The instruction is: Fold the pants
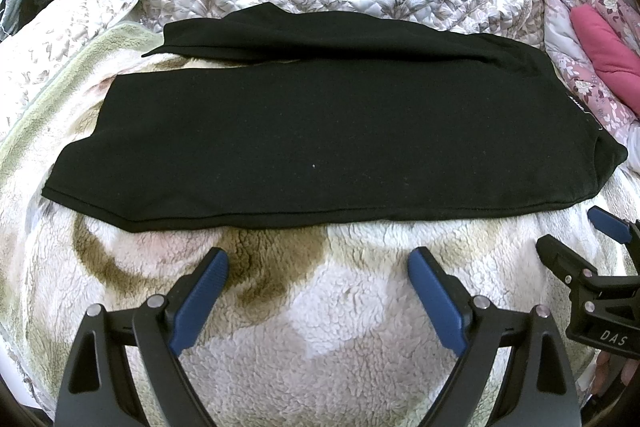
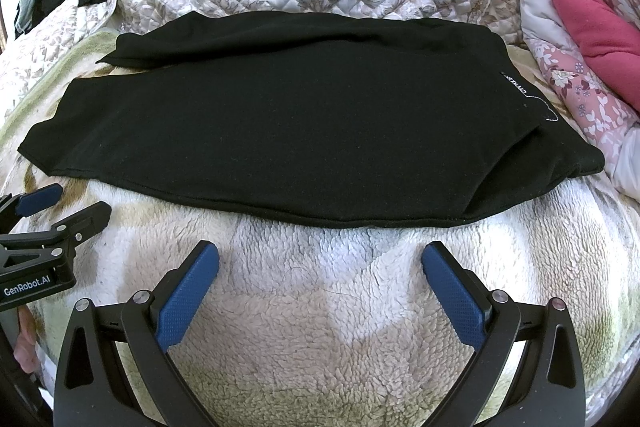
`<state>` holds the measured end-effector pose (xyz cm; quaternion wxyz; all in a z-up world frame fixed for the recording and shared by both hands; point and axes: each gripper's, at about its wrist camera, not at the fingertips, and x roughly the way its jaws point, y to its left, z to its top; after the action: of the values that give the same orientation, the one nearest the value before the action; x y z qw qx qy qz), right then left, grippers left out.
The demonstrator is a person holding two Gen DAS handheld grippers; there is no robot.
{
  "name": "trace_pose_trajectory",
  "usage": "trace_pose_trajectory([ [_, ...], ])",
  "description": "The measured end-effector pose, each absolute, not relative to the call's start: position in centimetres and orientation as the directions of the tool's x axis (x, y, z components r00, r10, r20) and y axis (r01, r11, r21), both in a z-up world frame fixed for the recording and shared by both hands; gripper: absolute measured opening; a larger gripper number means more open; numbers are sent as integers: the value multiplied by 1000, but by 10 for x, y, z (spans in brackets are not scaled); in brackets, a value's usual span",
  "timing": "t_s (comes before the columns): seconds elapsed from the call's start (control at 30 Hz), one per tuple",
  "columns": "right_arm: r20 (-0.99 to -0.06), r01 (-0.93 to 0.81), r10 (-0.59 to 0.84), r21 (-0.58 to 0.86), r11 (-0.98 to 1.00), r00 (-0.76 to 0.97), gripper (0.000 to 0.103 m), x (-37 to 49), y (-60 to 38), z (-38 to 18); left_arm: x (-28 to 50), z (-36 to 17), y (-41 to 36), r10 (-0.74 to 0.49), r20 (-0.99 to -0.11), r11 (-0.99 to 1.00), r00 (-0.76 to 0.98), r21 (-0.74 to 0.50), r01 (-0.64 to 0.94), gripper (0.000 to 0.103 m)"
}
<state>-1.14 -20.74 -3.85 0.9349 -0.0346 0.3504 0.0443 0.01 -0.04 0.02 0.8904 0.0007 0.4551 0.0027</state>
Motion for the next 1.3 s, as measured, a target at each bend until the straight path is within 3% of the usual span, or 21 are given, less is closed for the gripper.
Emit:
trace_pose_trajectory([
  [1.13, -669, -133, 82, -26, 991, 739, 101, -9, -212, -37, -5, 3, -4, -2, -797, 1000, 604, 0, 5, 93],
  [1.3, -647, -138, 113, 13, 990, 754, 93, -17, -223, -31, -6, 7, 5, -47, -795, 998, 605, -55, 6, 87],
])
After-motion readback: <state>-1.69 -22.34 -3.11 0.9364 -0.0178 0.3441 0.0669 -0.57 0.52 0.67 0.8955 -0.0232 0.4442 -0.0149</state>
